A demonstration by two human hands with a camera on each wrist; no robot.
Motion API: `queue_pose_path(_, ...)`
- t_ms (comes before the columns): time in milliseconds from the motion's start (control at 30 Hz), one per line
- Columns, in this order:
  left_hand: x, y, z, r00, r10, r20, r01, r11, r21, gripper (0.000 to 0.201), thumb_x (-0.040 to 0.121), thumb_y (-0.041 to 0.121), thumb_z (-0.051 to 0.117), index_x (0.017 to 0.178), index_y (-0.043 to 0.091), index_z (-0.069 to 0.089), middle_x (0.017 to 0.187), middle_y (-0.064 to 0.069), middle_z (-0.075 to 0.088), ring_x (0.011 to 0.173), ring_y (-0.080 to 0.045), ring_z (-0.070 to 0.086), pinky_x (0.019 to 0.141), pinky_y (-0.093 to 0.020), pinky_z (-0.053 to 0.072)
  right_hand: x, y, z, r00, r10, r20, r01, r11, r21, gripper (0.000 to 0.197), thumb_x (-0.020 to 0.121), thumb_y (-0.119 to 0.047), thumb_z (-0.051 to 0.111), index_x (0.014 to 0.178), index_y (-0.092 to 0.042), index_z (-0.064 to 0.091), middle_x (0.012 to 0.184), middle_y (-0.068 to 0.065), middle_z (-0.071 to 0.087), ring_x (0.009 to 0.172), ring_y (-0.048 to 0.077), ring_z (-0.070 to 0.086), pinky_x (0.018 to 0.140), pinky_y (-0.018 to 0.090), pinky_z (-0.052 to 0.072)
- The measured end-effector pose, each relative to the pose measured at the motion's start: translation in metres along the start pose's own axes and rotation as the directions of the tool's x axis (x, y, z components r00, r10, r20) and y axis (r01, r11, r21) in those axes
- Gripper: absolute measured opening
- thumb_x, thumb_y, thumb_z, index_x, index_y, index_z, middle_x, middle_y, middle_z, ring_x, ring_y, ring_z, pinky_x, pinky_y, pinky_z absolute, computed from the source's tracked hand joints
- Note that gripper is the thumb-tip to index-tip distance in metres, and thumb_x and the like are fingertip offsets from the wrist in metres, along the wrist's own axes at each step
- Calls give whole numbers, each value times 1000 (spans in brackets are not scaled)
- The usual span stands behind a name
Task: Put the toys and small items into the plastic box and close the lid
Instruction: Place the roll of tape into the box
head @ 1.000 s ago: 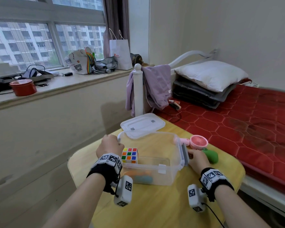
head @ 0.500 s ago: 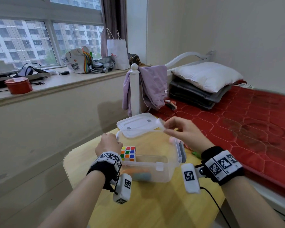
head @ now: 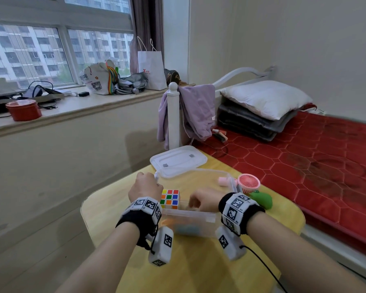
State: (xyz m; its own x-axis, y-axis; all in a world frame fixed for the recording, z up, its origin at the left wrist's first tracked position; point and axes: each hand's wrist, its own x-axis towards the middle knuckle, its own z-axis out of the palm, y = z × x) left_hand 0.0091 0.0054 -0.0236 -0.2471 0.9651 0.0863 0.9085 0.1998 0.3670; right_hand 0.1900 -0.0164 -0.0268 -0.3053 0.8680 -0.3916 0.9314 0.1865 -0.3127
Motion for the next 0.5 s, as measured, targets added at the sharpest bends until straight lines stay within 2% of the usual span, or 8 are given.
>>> queue_pose_path(67,-1,0,0,1000,-5,-2,5,1000,-8,19,91,26,55,95,13,67,96,-3,52,70,-20,54,59,-30,42,1,-2,1,995,3,100,-3,1000,2,47,90,-22,62,135,-12,55,132,8,61,119,23,57,91,26,43)
queue_pose_path(167,-2,0,-1,1000,-7,-3,7,1000,-15,19,91,26,55,95,13,67,96,-3,53,71,-20,55,59,-29,42,2,-1,0,996,17,88,-24,996,83,54,90,-22,61,141,-15,47,141,6,53,127,21,50,102,31,41)
queue_pose_path(333,-3,0,-1,1000,-3,-3,3,1000,-18,18,91,25,55,94,13,68,95,-3,54,70,-20,55,58,-29,41,-5,-2,-3,996,3,93,-16,990,142,63,90,-18,60,148,-18,35,150,5,41,133,21,44,107,32,37)
queue_pose_path(400,-2,-1,0,1000,-1,0,1,1000,-18,18,90,25,55,92,13,68,95,-3,54,70,-20,56,58,-29,43,-13,-1,-10,998,-37,-41,45,977,210,52,91,-18,58,142,-20,45,145,4,48,129,19,49,108,34,40)
queue_pose_path(433,-1,-1,0,1000,0,3,0,1000,-13,18,90,25,54,92,13,68,95,-3,54,70,-20,56,58,-29,43,-17,2,-16,988,-52,-145,87,965,248,43,92,-17,56,135,-20,53,138,4,55,123,18,54,105,35,44)
queue_pose_path(500,0,0,1,1000,3,10,-3,1000,-1,17,90,24,53,92,13,67,95,-2,54,70,-21,56,57,-29,41,-30,14,-31,935,-31,-352,177,904,389,28,92,-11,54,116,-16,66,117,2,68,106,16,63,92,33,54)
